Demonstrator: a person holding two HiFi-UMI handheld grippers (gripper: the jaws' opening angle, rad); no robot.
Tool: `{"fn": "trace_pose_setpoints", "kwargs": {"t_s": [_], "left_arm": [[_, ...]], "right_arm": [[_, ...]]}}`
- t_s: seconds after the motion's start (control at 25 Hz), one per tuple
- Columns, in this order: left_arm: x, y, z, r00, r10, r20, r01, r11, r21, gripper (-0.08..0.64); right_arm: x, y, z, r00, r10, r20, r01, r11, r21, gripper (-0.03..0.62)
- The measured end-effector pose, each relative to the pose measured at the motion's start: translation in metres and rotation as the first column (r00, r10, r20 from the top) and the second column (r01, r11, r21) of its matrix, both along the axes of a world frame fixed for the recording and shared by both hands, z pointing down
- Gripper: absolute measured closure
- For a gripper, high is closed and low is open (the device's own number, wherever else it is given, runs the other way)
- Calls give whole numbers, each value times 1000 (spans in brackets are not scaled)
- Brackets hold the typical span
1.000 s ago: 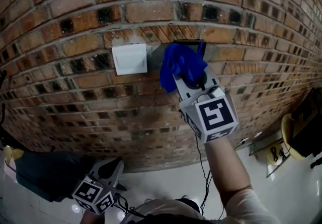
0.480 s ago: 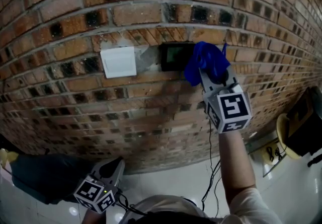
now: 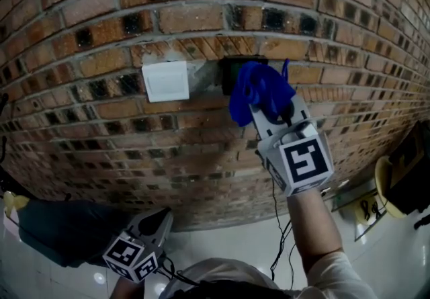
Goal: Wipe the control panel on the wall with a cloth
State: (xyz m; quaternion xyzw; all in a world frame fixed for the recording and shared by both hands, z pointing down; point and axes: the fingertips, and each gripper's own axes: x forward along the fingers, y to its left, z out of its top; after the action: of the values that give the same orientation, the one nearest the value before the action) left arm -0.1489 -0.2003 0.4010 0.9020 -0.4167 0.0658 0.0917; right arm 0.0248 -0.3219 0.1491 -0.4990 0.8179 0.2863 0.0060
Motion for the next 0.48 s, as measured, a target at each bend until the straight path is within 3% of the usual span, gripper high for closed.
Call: {"fn": "trace_pose_setpoints", "kwargs": {"t_s": [0.24, 0.48], "left_arm": [[-15, 6, 1, 999, -33, -1, 33, 999, -11, 557], [-25, 10, 3, 998, -59, -5, 59, 998, -20, 558]], "right_arm": [[-61, -11, 0, 997, -75, -17, 75, 997, -24, 503], [-58, -27, -4, 999, -43, -33, 43, 999, 3, 503]]}}
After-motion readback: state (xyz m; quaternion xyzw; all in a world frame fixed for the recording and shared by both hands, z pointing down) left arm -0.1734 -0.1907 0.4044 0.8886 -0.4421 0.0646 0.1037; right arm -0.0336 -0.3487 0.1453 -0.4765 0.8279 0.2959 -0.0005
